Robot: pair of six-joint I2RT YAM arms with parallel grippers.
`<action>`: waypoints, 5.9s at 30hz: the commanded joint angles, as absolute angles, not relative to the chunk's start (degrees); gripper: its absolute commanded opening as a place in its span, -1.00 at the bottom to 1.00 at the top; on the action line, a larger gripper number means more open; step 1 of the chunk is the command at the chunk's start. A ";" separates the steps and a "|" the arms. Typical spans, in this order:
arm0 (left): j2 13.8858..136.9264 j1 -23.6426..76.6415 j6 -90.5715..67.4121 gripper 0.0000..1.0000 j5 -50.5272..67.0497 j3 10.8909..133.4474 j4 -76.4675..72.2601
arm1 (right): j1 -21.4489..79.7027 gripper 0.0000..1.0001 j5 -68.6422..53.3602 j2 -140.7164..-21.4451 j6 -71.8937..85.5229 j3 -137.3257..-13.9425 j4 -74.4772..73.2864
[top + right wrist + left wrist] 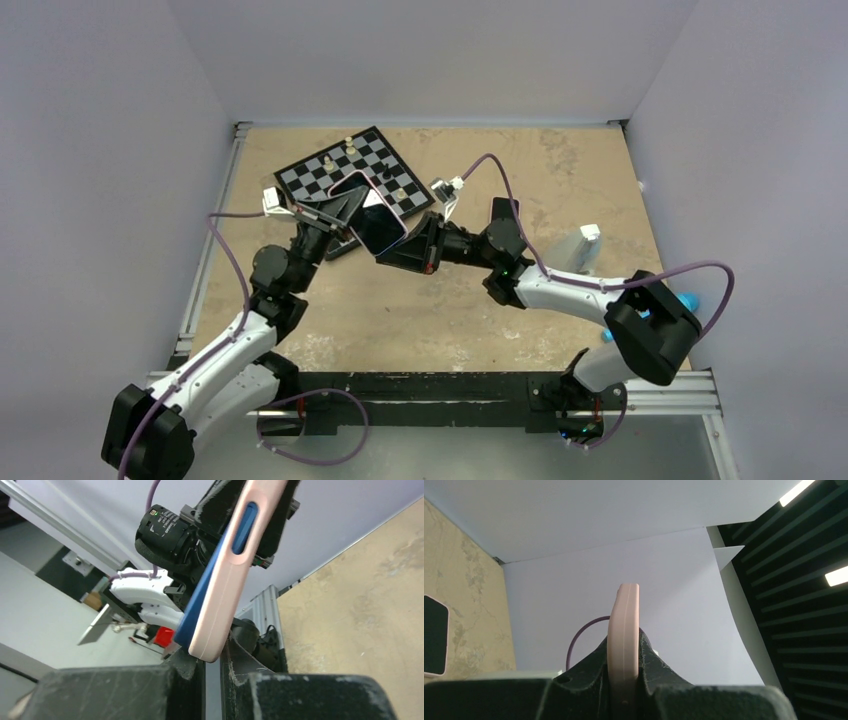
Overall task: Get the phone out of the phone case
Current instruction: Remove the phone case from the phone, then place the phone case at the center of the board, then place the phone at the center of the board.
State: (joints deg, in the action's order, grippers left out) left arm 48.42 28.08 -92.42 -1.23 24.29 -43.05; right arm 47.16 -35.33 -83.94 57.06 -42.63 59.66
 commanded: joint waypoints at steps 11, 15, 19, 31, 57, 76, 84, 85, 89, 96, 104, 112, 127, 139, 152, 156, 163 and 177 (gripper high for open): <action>44.44 30.23 -90.09 -1.00 23.44 34.44 -50.86 | 42.36 -1.00 -32.24 -88.54 78.04 -40.85 60.68; 42.53 30.16 -86.67 -1.00 22.71 34.58 -45.47 | 42.74 -0.54 -34.88 -85.25 61.00 -42.68 50.73; 37.87 30.23 -76.99 -1.00 19.08 36.41 -31.90 | 43.59 0.04 -31.63 -74.65 43.59 -39.59 34.25; 35.01 30.12 -64.94 -1.00 11.40 35.53 -22.26 | 43.76 0.01 -34.98 -53.34 46.26 -37.40 23.41; 35.76 30.06 -68.26 -1.00 10.09 33.14 -25.35 | 48.72 -0.15 -30.72 -56.77 53.91 -41.57 28.83; 39.26 30.06 -75.74 -1.00 17.22 30.91 -35.50 | 49.04 -0.14 -29.06 -66.19 57.60 -45.12 34.19; 41.48 30.09 -74.14 -1.00 24.54 30.45 -34.03 | 48.14 -0.60 -31.88 -72.39 58.58 -48.47 38.80; 41.23 30.02 -73.57 -1.00 25.22 30.25 -32.99 | 47.62 -0.84 -32.46 -72.57 59.07 -47.94 39.87; 38.42 29.08 -68.82 -0.32 27.63 27.59 -30.44 | 45.42 -1.00 -36.97 -71.27 62.24 -44.64 44.23; 35.45 27.07 -64.51 0.35 36.70 20.08 -39.62 | 44.53 -1.00 -44.25 -67.78 64.95 -43.27 45.05; 33.51 27.13 -55.24 0.16 46.71 21.45 -36.99 | 44.06 -1.00 -47.78 -69.90 73.89 -41.41 55.57; 31.19 27.15 -46.05 0.33 52.80 25.09 -26.88 | 44.01 -1.00 -49.01 -72.08 80.63 -40.57 64.44; 32.16 27.16 -44.20 0.06 42.37 29.20 -17.64 | 44.18 -1.00 -47.64 -71.99 77.79 -40.37 60.65; 32.00 27.16 -48.70 -0.60 29.02 29.11 -13.62 | 45.14 -1.00 -43.05 -71.21 68.13 -42.53 47.51; 29.98 27.14 -57.92 -1.00 5.75 30.38 11.95 | 45.31 -1.00 -36.03 -66.93 56.15 -41.82 30.55; 30.02 27.15 -59.79 -1.00 1.91 28.90 12.23 | 45.26 -1.00 -34.57 -64.54 54.18 -39.47 27.15; 38.20 27.15 -57.12 -1.00 10.41 24.76 4.19 | 43.24 -1.00 -23.38 -59.06 43.87 -43.28 8.44; 60.95 29.26 -54.11 -1.00 25.64 21.08 -5.27 | 19.99 -1.00 -15.03 -85.99 30.27 -70.12 -2.75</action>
State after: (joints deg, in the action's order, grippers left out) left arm 57.60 29.04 -57.41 22.55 18.70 -2.55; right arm 23.29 -18.35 -77.95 33.82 -61.65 -3.77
